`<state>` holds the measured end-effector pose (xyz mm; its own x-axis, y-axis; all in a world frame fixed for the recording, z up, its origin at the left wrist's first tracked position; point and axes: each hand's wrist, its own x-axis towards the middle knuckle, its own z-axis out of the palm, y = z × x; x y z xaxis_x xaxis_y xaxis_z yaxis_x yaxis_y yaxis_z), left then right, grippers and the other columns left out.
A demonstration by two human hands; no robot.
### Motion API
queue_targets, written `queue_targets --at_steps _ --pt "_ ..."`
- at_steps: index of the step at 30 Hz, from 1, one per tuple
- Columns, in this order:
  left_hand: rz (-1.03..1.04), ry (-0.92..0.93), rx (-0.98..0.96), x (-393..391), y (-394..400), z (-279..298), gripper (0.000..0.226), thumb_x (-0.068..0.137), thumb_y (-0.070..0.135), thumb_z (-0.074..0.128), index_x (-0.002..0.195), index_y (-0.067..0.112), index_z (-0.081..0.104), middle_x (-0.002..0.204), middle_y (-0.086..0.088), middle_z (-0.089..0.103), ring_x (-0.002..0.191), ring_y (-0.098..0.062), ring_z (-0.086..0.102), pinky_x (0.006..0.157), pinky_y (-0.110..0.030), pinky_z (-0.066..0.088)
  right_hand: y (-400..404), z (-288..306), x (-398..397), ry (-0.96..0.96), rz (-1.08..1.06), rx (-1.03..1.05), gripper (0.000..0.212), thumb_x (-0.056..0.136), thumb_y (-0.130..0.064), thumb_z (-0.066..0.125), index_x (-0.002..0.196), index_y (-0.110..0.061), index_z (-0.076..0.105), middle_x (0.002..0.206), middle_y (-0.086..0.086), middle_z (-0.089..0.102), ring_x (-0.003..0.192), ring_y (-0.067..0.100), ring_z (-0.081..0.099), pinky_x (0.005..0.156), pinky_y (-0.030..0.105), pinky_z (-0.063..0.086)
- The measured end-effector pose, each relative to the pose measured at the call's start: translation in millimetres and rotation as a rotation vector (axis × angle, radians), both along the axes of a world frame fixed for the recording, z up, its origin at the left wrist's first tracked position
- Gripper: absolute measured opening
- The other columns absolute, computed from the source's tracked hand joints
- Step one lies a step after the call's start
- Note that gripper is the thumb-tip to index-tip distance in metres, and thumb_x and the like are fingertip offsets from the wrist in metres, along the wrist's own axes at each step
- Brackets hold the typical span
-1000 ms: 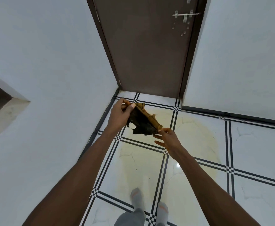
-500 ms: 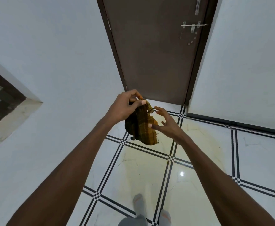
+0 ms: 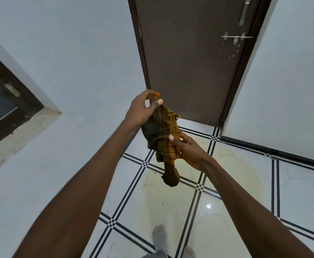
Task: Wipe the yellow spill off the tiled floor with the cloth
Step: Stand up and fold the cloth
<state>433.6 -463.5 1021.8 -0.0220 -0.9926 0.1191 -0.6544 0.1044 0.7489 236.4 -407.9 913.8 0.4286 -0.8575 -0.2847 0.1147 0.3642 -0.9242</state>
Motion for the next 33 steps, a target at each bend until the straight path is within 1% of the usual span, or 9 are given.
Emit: queue_targets --at_steps 4,8,12,16,18,21,24,30,33 --pt "0.147 0.159 0.076 8 23 -53 0.034 0.101 0.041 0.062 0.124 0.017 0.061 0.124 -0.001 0.066 0.115 -0.016 0.061 0.097 -0.031 0.049 1 -2 12 -0.051 -0.066 0.1 0.036 0.106 -0.031 0.059 0.138 -0.015 0.056 0.125 0.014 0.071 0.112 0.029 0.072 0.091 0.042 0.062" --pt "0.295 0.337 0.332 21 56 -118 0.03 0.102 0.042 0.06 0.114 0.014 0.062 0.111 -0.007 0.071 0.107 -0.025 0.069 0.096 -0.041 0.057 1 -6 12 -0.059 -0.105 0.194 0.031 0.107 -0.031 0.056 0.134 -0.015 0.056 0.12 0.015 0.073 0.108 0.03 0.073 0.091 0.043 0.059" --pt "0.321 0.467 0.575 26 80 -160 0.036 0.104 0.043 0.055 0.108 0.009 0.068 0.107 -0.013 0.075 0.099 -0.022 0.072 0.086 -0.031 0.058 4 -11 9 -0.136 -0.137 0.262 0.032 0.109 -0.031 0.052 0.139 -0.019 0.053 0.119 0.012 0.075 0.108 0.029 0.074 0.09 0.044 0.058" --pt "0.278 0.55 0.742 22 79 -170 0.047 0.105 0.057 0.041 0.105 0.018 0.067 0.123 -0.011 0.073 0.114 -0.025 0.068 0.105 -0.04 0.053 6 -5 6 -0.241 -0.158 0.314 0.025 0.108 -0.031 0.051 0.132 -0.024 0.056 0.113 0.01 0.077 0.108 0.029 0.073 0.09 0.043 0.056" --pt "0.245 0.682 0.74 18 76 -167 0.059 0.103 0.062 0.035 0.122 0.014 0.065 0.129 -0.01 0.068 0.122 -0.028 0.063 0.113 -0.047 0.047 5 1 5 -0.259 -0.146 0.316 0.024 0.108 -0.031 0.051 0.127 -0.02 0.059 0.106 0.008 0.079 0.099 0.025 0.077 0.084 0.04 0.058" --pt "0.202 0.907 0.73 12 66 -161 0.085 0.094 0.073 0.034 0.155 0.015 0.045 0.15 -0.012 0.058 0.139 -0.036 0.054 0.119 -0.053 0.04 0 9 6 -0.264 -0.144 0.29 0.027 0.109 -0.029 0.049 0.128 -0.014 0.06 0.103 0.008 0.08 0.093 0.022 0.079 0.076 0.037 0.063" --pt "0.18 1.028 0.738 7 59 -151 0.074 0.101 0.067 0.034 0.156 0.017 0.043 0.15 -0.011 0.057 0.14 -0.037 0.053 0.114 -0.05 0.043 -9 14 5 -0.225 -0.144 0.266 0.03 0.109 -0.027 0.049 0.133 -0.011 0.059 0.109 0.009 0.079 0.099 0.024 0.078 0.079 0.038 0.064" --pt "0.211 0.82 0.543 15 44 -143 0.032 0.102 0.038 0.06 0.119 0.012 0.069 0.119 -0.01 0.074 0.123 -0.029 0.067 0.109 -0.04 0.053 -24 6 -13 0.062 -0.184 0.227 0.023 0.108 -0.024 0.055 0.126 -0.013 0.064 0.115 0.013 0.078 0.099 0.024 0.077 0.081 0.038 0.062" --pt "0.191 0.647 0.492 26 34 -139 0.035 0.1 0.036 0.066 0.12 0.007 0.068 0.117 -0.013 0.074 0.116 -0.026 0.07 0.106 -0.046 0.056 -33 -4 -26 0.302 -0.245 0.194 0.028 0.101 -0.022 0.067 0.127 -0.008 0.065 0.12 0.018 0.074 0.106 0.028 0.074 0.079 0.033 0.06"
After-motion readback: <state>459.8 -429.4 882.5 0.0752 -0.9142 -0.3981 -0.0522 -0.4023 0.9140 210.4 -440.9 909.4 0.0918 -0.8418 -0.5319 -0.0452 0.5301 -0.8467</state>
